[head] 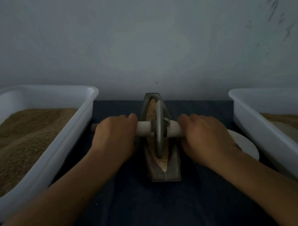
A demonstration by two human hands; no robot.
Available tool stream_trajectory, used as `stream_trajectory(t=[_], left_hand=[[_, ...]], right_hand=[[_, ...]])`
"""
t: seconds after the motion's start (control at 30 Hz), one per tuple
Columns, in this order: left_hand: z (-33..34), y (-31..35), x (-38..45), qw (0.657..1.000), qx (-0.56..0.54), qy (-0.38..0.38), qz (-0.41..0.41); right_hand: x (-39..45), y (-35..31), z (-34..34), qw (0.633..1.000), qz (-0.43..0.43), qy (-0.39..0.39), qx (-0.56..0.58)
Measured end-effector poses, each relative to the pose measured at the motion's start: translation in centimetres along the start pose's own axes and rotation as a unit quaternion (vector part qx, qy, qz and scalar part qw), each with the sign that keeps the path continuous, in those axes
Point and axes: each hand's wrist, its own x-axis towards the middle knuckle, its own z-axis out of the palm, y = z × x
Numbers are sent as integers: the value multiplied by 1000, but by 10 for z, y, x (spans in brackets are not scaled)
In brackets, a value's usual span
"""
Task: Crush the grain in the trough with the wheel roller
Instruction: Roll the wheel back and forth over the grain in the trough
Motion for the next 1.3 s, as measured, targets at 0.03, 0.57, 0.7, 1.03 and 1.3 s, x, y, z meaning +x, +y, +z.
stream_trajectory(t=[0.03,0.57,0.7,1.03,1.3], left_hand=[[-3,1,-7,1000,5,6,0],[29,0,50,999,11,23,-42],[36,-8,86,999,7,30,-29],[30,-9,77,999,10,-31,-40],[1,8,-13,997,51,46,17]], right_hand=[[-5,-1,-5,1000,-1,4,5],[59,21,40,997,33,-57,30],[86,33,55,993,61,-89,45],[81,22,48,995,66,-69,7],[2,1,2,1000,20,6,-18]])
